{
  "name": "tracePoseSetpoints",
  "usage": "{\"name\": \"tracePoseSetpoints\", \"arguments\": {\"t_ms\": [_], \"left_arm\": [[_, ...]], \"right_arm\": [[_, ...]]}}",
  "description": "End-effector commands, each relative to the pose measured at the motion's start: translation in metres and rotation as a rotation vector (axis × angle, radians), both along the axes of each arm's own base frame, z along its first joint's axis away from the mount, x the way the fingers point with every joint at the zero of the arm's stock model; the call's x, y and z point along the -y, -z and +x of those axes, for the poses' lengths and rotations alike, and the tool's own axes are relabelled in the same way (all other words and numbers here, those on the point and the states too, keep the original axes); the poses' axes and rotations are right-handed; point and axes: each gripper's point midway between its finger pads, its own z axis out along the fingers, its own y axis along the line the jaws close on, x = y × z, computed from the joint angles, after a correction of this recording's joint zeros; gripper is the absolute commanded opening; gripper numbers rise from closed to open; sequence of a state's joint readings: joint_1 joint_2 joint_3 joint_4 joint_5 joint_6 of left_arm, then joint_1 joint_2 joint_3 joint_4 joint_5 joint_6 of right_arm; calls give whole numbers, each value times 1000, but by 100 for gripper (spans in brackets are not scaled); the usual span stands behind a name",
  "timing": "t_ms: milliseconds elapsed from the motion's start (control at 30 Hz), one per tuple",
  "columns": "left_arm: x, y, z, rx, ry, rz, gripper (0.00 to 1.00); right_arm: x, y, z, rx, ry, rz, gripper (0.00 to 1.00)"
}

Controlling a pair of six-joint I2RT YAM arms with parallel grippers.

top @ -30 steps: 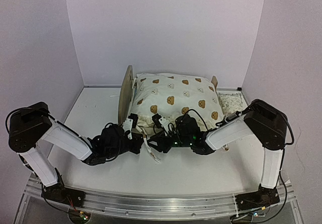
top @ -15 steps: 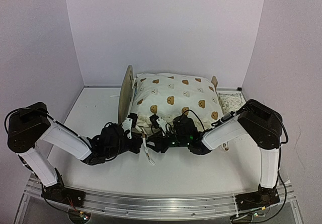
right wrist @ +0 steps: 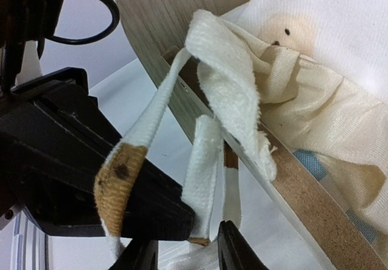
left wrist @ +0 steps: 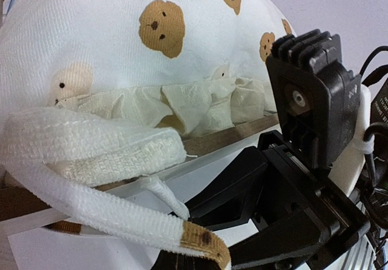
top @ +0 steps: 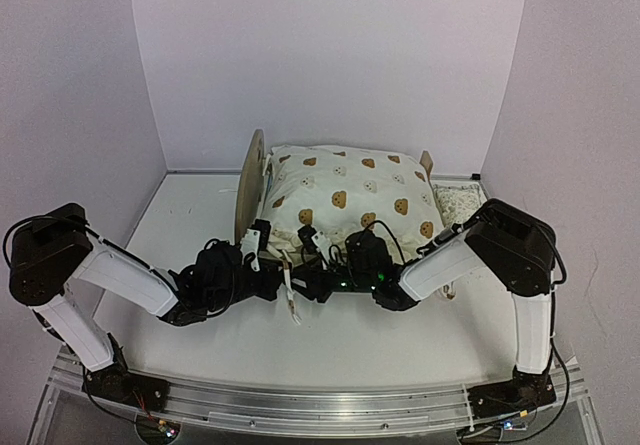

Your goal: Set up the pet bed

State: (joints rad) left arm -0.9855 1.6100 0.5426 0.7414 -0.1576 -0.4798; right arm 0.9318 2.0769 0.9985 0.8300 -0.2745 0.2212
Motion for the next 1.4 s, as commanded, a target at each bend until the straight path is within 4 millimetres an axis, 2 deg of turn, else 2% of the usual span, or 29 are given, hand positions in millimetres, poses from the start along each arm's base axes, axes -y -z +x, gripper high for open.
{"name": "tracePoseSetpoints", "arguments": {"t_ms": [0, 267, 333, 367, 467, 600, 933, 1067, 1167, 1367], "left_arm": [[2, -15, -1, 10, 14, -42, 0], [0, -13, -1, -1, 6, -32, 0], [-1, -13, -3, -7, 12, -26, 5], [-2, -13, -4, -12, 14, -22, 11], [-7, -12, -8, -36, 8, -10, 30], [-15, -13, -13, -75, -1, 5, 42], [-40, 0, -41, -195, 19, 42, 49], [-43, 10, -54, -211, 69, 37, 55], [-37, 19, -59, -219, 110, 35, 57], [-13, 34, -64, -238, 198, 17, 59]], "right_arm": [[-3, -15, 3, 38, 0, 73, 28], [0, -17, 5, 41, 21, 84, 6], [1, -15, 6, 34, 34, 81, 2], [2, -14, 7, 31, 43, 79, 0], [5, -10, 13, 10, 86, 73, 0], [9, -6, 20, -35, 151, 76, 0], [13, -1, 24, -117, 213, 68, 0], [13, -4, 24, -129, 226, 74, 0], [11, -8, 22, -133, 225, 82, 0], [7, -9, 21, -147, 219, 85, 0]]}}
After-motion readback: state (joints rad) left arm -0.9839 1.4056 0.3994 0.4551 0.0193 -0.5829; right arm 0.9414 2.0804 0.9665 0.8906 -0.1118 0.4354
